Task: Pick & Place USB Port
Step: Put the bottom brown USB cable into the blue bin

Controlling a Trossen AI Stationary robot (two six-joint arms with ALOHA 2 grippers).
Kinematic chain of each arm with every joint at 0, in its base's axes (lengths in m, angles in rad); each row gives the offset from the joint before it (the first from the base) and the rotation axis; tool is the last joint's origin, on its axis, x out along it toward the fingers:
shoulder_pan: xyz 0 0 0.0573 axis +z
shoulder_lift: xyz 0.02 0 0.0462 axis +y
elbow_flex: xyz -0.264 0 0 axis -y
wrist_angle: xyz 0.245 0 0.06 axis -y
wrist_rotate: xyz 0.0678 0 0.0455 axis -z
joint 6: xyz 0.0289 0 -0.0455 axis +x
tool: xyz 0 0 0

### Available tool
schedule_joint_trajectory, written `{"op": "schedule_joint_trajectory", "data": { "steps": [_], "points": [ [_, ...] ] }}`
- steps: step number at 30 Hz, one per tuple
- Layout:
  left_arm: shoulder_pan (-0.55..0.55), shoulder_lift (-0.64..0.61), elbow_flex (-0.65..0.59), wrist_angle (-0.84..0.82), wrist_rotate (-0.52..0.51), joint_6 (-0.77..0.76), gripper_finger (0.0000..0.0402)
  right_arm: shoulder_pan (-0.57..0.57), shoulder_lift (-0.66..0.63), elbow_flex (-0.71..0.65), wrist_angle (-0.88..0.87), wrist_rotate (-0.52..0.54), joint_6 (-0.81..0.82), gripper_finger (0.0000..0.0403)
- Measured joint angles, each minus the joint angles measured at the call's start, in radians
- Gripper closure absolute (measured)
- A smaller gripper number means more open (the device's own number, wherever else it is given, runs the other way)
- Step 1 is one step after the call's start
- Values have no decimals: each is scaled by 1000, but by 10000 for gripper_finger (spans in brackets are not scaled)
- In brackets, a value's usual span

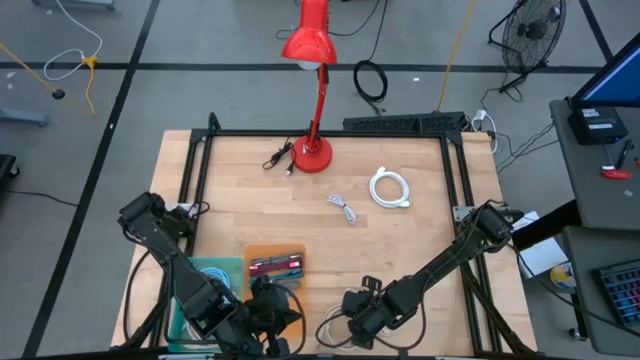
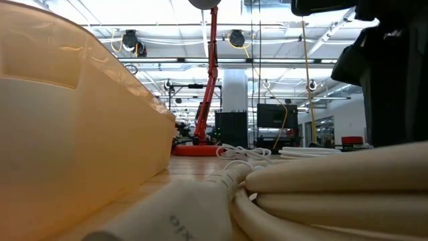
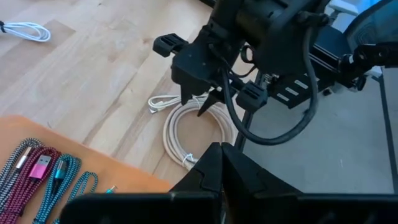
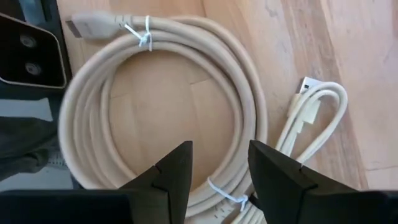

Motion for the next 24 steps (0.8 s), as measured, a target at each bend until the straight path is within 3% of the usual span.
{"op": "schedule_joint_trajectory", "data": {
  "steps": [13,22,24],
  "points": [
    [1,0,0,-4,1,0,396,-9,-4,-124,73,0,103,265],
    [2,0,0,-5,2,5,396,-12,-7,-131,73,-23,134,372],
    [2,0,0,-5,2,9,396,-12,-11,-132,73,-30,143,376]
  ]
}}
